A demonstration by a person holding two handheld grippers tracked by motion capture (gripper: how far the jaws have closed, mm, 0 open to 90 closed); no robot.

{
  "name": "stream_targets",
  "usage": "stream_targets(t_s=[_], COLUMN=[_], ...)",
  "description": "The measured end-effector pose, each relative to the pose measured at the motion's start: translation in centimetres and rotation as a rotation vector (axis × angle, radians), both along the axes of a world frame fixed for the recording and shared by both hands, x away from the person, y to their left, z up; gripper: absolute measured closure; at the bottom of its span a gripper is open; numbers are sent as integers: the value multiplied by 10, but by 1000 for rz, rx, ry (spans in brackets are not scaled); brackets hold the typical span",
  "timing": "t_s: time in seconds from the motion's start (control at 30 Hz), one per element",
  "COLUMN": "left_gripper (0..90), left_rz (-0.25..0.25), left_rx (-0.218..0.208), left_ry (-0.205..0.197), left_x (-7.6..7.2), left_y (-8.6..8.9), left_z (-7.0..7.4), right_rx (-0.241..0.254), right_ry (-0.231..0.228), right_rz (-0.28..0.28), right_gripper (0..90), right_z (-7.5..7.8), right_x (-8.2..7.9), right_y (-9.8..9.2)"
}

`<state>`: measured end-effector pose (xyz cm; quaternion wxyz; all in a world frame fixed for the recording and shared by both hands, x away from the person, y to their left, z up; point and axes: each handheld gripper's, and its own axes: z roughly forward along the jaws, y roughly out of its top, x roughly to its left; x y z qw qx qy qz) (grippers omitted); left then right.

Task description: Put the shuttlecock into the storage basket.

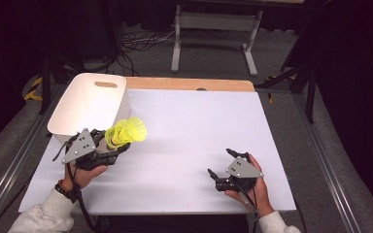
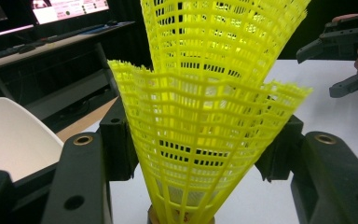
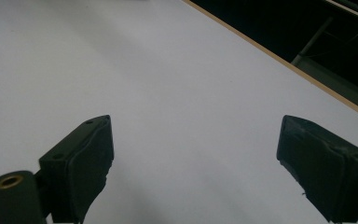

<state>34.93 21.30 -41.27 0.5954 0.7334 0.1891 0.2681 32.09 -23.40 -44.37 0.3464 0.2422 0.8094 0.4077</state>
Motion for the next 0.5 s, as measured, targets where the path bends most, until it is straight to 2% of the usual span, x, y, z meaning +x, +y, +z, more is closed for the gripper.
stream_targets(t_s=[0.5], left_gripper=[439], left_rz=[41], left_rx=[-50], left_ry=[-13], left_x=[-2], left_y=[12], left_z=[7], right_rx=[-2], right_ry=[-5], right_rz=[-9], right_gripper=[116], right_z=[1], right_x=[0], right_y=[0])
